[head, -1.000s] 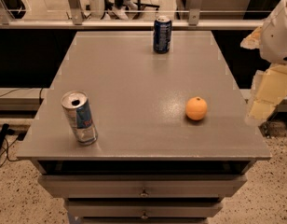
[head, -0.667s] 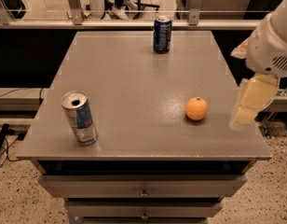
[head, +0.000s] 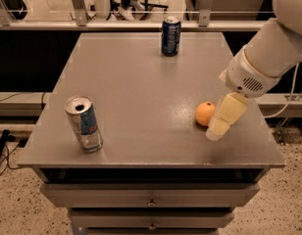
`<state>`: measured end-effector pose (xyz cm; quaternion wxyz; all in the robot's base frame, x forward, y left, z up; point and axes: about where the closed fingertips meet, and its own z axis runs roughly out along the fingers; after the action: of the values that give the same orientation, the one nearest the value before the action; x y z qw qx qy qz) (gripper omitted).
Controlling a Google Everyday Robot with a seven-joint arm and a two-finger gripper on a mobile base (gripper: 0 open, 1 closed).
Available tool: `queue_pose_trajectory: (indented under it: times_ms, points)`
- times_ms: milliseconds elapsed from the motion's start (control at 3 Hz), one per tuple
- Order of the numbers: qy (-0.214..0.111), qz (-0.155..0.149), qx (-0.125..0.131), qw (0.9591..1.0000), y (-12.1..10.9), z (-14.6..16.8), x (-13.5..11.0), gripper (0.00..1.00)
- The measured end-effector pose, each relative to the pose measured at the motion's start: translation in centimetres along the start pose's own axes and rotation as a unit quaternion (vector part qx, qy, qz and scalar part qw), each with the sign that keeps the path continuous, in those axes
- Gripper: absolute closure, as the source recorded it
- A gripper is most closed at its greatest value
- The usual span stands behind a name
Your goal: Move orange near pepsi can
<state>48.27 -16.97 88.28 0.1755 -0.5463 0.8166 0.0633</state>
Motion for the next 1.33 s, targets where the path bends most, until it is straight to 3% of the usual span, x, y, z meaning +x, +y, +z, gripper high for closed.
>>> queue_pose_trajectory:
  times_ms: [333,1000,1333]
  points:
    - [-0.003,0.02,-0.019,0.9996,0.3,1.7,-0.3,0.0]
    - [-0.004,0.046,-0.036,0.9983,0.1,5.3,-0.6,0.57]
    - [-0.014,0.046,-0.027,0.9985,-1.0,4.6,-1.6,0.8]
